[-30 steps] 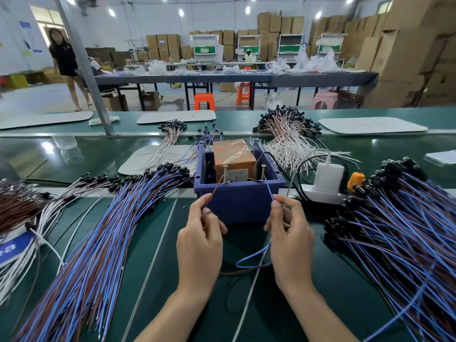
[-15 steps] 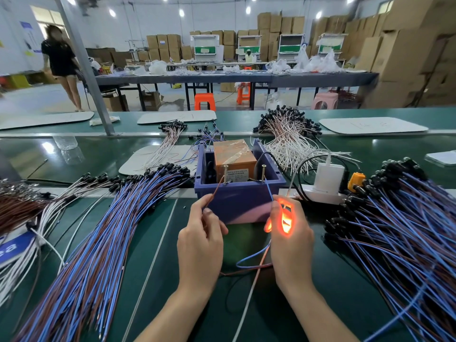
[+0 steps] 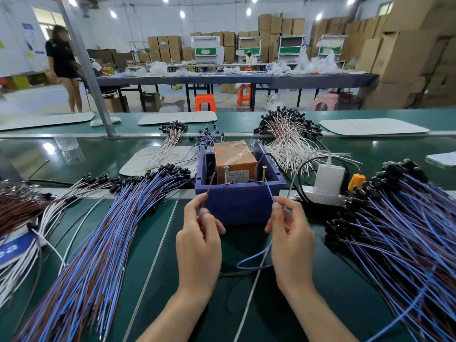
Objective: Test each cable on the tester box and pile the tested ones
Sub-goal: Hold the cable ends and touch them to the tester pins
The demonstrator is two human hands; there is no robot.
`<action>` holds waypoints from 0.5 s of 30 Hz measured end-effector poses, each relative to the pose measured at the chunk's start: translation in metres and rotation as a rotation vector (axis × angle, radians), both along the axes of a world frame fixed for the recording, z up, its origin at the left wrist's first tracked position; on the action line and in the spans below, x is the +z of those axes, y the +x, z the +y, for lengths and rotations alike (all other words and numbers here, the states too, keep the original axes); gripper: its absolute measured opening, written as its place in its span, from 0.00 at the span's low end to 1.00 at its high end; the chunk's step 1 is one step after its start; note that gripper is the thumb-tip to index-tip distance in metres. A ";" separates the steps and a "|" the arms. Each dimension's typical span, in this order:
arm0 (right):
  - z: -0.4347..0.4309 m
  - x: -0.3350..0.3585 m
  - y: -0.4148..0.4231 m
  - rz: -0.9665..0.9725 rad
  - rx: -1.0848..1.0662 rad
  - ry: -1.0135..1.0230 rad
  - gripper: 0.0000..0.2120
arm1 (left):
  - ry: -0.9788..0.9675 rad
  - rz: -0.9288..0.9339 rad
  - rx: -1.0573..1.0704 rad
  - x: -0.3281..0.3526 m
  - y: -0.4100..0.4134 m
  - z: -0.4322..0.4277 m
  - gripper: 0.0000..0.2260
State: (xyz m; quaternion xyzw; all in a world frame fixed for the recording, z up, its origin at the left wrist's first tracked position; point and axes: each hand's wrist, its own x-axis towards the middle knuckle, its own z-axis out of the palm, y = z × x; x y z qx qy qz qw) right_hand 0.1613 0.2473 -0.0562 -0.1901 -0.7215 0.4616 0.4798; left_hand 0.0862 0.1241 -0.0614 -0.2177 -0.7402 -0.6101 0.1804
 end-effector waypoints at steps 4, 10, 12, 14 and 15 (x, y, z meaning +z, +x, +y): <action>-0.001 0.001 0.001 0.020 0.027 -0.037 0.06 | 0.058 -0.033 0.006 0.000 -0.002 -0.002 0.12; -0.002 0.002 0.004 0.012 0.027 -0.057 0.05 | 0.063 -0.052 0.003 0.002 -0.001 -0.003 0.11; -0.002 0.002 0.005 0.001 0.019 -0.065 0.05 | 0.062 -0.059 0.013 0.004 -0.001 -0.004 0.11; -0.001 0.002 0.006 -0.018 0.019 -0.095 0.07 | 0.055 -0.073 0.026 0.005 0.000 -0.004 0.12; 0.000 0.001 0.006 -0.029 0.024 -0.118 0.08 | 0.051 -0.079 0.033 0.005 0.000 -0.004 0.12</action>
